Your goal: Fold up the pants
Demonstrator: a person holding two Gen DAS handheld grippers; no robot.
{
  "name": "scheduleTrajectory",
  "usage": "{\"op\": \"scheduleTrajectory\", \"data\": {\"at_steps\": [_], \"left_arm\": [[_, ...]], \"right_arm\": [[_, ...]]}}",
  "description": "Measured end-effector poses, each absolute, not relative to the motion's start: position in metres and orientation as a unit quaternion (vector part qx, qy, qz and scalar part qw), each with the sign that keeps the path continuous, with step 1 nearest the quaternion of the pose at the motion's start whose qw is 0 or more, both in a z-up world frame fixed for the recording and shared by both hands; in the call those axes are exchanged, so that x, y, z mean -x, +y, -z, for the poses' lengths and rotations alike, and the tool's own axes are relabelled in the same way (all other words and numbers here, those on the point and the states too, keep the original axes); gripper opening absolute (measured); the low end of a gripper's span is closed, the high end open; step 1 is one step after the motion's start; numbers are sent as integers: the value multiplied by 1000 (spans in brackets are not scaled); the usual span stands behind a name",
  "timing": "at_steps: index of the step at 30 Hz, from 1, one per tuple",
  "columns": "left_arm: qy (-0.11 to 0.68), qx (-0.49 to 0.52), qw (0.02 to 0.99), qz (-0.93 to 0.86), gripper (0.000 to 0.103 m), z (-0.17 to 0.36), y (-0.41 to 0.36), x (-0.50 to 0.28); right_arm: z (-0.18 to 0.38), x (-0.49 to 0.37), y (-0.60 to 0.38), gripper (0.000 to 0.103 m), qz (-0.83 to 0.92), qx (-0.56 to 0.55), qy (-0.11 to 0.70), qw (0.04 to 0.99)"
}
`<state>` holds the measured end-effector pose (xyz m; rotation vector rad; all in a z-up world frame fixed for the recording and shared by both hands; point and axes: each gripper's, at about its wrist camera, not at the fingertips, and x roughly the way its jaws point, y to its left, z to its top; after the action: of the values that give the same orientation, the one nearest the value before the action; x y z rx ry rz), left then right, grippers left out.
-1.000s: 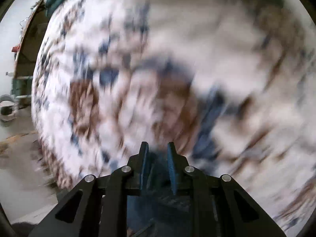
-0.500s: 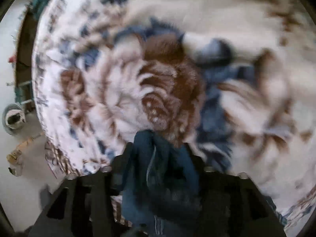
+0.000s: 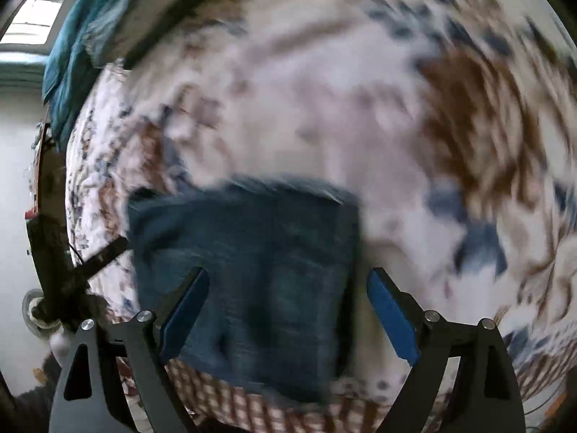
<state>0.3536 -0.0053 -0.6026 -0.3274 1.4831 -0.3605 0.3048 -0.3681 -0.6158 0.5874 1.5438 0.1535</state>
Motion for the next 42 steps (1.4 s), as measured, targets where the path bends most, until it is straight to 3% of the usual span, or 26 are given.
{"op": "scheduleTrajectory", "data": {"at_steps": [5,9,11,15,19,26,31,35,38,40,42], "left_arm": [[672,210,685,185,100,627,-2,-344],[671,255,667,197,101,633,8,-346],[663,286,654,227,101,621,4,-345],[678,200,668,232,101,618,-19,-339],[683,205,659,238,103,630,-17,-337],[677,211,654,263,101,629,-26,-342],[674,229,650,265,101,629,-25,-346],[674,235,646,270,101,632,-26,-348],[667,235,651,275,101,628,-29,-349],[662,239,654,278,98,623,-30,-350],[661,242,655,275,88,619,-22,-349]], "right_arm": [[685,-290,-366,95,-151,-385,660,627],[695,-289,-364,96,-219,-461,623,593],[693,-288,-360,96,-238,-436,627,600],[722,-283,-372,93,-199,-447,645,587],[715,-285,-362,98,-249,-477,614,578],[737,-295,-339,103,-238,-432,659,567],[728,-281,-374,103,-260,-541,589,542],[731,-276,-368,103,-260,-521,593,556],[732,-290,-330,103,-259,-426,650,573],[730,-298,-316,103,-244,-400,664,583],[725,-299,-315,97,-224,-398,664,592]]}}
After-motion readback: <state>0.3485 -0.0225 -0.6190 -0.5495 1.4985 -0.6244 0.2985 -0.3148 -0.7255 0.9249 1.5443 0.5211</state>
